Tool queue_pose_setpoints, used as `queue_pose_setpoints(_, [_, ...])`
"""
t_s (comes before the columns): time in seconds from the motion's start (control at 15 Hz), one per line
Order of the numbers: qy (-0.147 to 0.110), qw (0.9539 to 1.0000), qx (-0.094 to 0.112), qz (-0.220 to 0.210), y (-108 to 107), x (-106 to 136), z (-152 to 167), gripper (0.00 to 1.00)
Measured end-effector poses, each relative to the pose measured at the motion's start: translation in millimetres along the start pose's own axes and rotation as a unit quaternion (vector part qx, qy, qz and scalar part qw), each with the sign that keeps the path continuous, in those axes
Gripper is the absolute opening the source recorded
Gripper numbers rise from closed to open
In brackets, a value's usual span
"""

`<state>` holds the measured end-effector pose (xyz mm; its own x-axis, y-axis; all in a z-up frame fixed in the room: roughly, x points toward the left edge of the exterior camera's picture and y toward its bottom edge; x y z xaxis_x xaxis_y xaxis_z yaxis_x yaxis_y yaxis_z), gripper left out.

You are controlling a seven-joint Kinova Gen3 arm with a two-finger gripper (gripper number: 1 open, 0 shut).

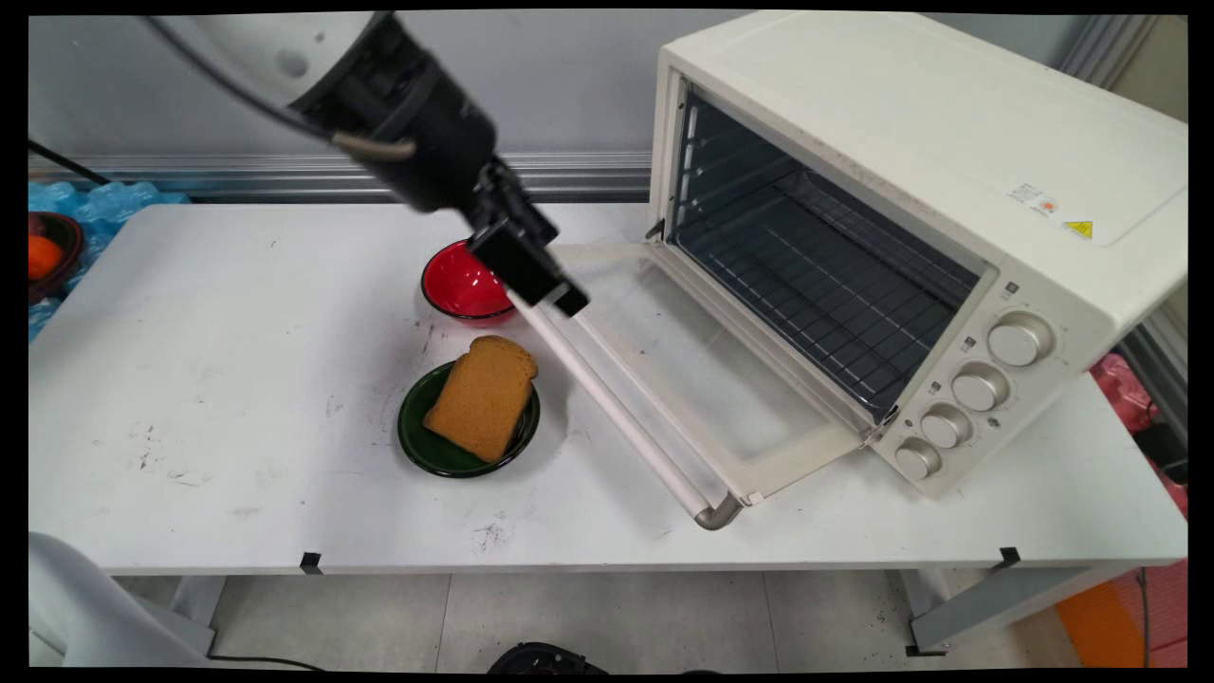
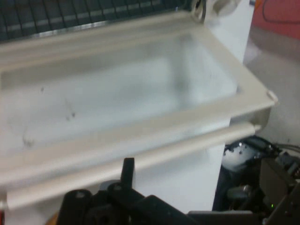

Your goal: Close the oven

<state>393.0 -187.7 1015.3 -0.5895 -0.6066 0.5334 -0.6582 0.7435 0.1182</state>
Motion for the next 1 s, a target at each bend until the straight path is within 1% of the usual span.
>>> queue_pose_setpoints(0.2, [-0.017,0.9998,0.009,-0.006,7,-27,1,1.00])
queue_pose_setpoints(0.47, [-0.032,0.9993,0.020,-0.009,10,-55,17,1.00])
queue_pose_setpoints(0.73, [-0.044,0.9985,0.031,-0.012,8,-80,43,1.00])
queue_pose_setpoints(1.0, [-0.051,0.9980,0.036,-0.009,5,-98,71,1.00])
